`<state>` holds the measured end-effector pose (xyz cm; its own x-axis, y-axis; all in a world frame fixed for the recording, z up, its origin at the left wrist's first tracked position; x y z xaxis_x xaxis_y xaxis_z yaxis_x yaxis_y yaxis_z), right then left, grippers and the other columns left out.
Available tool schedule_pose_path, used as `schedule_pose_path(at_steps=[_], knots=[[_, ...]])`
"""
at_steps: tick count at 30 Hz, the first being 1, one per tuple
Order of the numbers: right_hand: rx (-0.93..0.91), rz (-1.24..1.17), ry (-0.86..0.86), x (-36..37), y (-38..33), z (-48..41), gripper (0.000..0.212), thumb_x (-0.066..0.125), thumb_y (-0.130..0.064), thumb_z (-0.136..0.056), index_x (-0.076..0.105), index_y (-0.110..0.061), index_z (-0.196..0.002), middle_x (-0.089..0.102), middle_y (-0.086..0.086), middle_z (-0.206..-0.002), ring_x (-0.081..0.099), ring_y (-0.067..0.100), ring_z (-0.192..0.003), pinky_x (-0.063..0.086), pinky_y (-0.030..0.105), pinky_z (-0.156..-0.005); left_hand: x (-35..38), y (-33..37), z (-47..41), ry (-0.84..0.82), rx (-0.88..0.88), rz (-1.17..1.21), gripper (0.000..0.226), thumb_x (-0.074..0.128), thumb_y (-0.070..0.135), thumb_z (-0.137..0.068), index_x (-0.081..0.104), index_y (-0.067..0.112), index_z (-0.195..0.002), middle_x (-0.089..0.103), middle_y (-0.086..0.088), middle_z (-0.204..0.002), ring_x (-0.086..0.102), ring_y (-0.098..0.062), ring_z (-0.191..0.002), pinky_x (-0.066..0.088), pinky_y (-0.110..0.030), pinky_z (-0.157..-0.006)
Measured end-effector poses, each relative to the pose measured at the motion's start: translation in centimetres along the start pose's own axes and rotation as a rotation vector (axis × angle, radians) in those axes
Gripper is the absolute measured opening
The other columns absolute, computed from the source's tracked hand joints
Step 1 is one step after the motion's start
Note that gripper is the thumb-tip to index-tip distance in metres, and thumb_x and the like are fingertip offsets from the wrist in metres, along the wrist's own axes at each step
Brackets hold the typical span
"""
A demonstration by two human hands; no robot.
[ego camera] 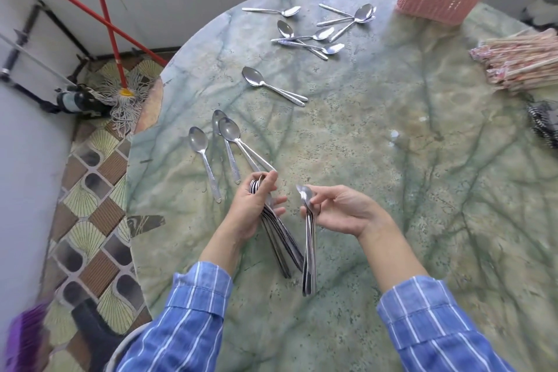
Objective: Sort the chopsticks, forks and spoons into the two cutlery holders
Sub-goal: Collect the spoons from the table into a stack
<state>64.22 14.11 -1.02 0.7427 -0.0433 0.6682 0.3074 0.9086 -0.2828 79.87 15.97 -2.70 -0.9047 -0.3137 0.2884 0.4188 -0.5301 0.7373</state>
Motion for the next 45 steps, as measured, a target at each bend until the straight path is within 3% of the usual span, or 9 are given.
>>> schedule_pose_path(at_steps=[4,12,20,24,28,34,38,42,45], knots=[[-0.069,0.178,0.079,0.7,0.0,0.0,0.036,0.052,0.014,-0.086,0.058,0.009,-0.121,0.068,0.018,-0.105,0.066,0.02,-0.086,0.057,0.03,-0.077,0.0,-0.3,0.1,-0.047,-0.024,0.006,0.04,0.066,0.03,-0.087,0.051,0.005,-0.113,0.069,-0.019,-0.107,0.07,-0.038,-0.084,0.06,-0.046,-0.066],[-0.51,0.762,0.581,2.4,0.7,0.4,0.032,0.077,-0.004,-0.077,0.062,-0.004,-0.106,0.072,0.008,-0.089,0.072,0.017,-0.069,0.058,0.025,-0.066,0.5,-1.0,-0.1,0.003,-0.005,-0.01,0.04,0.066,0.037,-0.087,0.057,0.006,-0.11,0.069,-0.011,-0.088,0.067,-0.022,-0.072,0.058,-0.036,-0.059],[-0.818,1.385,0.634,4.8,2.2,0.5,0.015,0.066,-0.015,-0.088,0.066,-0.009,-0.101,0.066,0.004,-0.092,0.061,0.018,-0.087,0.049,0.034,-0.082,1.0,-0.8,0.0,-0.082,0.02,-0.042,0.05,0.078,0.036,-0.072,0.063,0.013,-0.114,0.067,-0.009,-0.087,0.063,-0.017,-0.076,0.052,-0.027,-0.069],[-0.847,1.417,0.492,5.0,2.5,1.5,0.026,0.063,-0.028,-0.091,0.07,-0.015,-0.113,0.058,0.003,-0.112,0.054,0.015,-0.11,0.044,0.03,-0.098,-0.2,-0.5,-0.1,-0.112,0.033,0.109,0.024,0.057,0.015,-0.094,0.058,0.007,-0.117,0.067,-0.015,-0.091,0.066,-0.02,-0.071,0.058,-0.03,-0.063],[-0.463,1.516,0.343,3.5,3.5,2.2,0.06,0.064,-0.058,-0.081,0.035,-0.056,-0.133,0.051,-0.004,-0.129,0.05,0.015,-0.117,0.044,0.039,-0.099,-1.7,0.3,-0.3,-0.077,0.09,0.2,0.016,0.053,0.016,-0.097,0.06,0.013,-0.11,0.066,-0.013,-0.09,0.064,-0.021,-0.063,0.056,-0.034,-0.056],[-0.358,1.539,0.272,4.9,5.3,0.5,0.067,0.056,-0.035,-0.091,0.017,-0.062,-0.138,0.061,-0.007,-0.074,0.056,0.011,-0.061,0.048,0.026,-0.065,-1.7,1.0,-0.6,-0.003,0.101,0.324,0.011,0.055,0.022,-0.096,0.059,0.017,-0.105,0.06,-0.006,-0.082,0.057,-0.017,-0.066,0.057,-0.035,-0.064],[-0.382,1.338,0.268,5.7,5.4,-0.9,0.061,0.054,-0.031,-0.094,0.024,-0.059,-0.139,0.07,-0.001,-0.105,0.048,-0.008,-0.055,0.043,0.017,-0.06,-2.5,1.5,-0.3,-0.013,0.068,0.344,0.04,0.07,0.023,-0.081,0.052,0.013,-0.116,0.06,-0.006,-0.088,0.062,-0.018,-0.08,0.058,-0.038,-0.073],[-0.333,1.049,0.142,7.7,6.4,-2.0,0.054,0.052,-0.021,-0.097,0.034,-0.05,-0.14,0.061,0.0,-0.065,0.045,0.012,-0.049,0.039,0.022,-0.047,-5.2,2.5,0.2,-0.061,0.11,0.325,0.064,0.086,0.013,-0.066,0.057,0.019,-0.123,0.058,-0.014,-0.129,0.06,-0.034,-0.114,0.055,-0.038,-0.088],[-0.359,0.868,0.149,9.5,7.4,-3.5,0.053,0.051,-0.019,-0.097,0.039,-0.053,-0.136,0.055,0.0,-0.059,0.041,0.017,-0.045,0.036,0.024,-0.043,-6.4,3.6,0.5,-0.123,0.095,0.423,0.084,0.093,0.025,-0.054,0.053,0.027,-0.127,0.063,-0.016,-0.123,0.064,-0.038,-0.106,0.056,-0.039,-0.084]])
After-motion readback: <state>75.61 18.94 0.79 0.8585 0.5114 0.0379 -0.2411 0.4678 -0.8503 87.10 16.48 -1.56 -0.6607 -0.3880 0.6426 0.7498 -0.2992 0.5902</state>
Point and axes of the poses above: each hand's wrist, its own z-axis away from the middle knuckle, its own x-axis out of the palm, y = z × x, the point moved 5 cm from there along -z, towards the middle knuckle
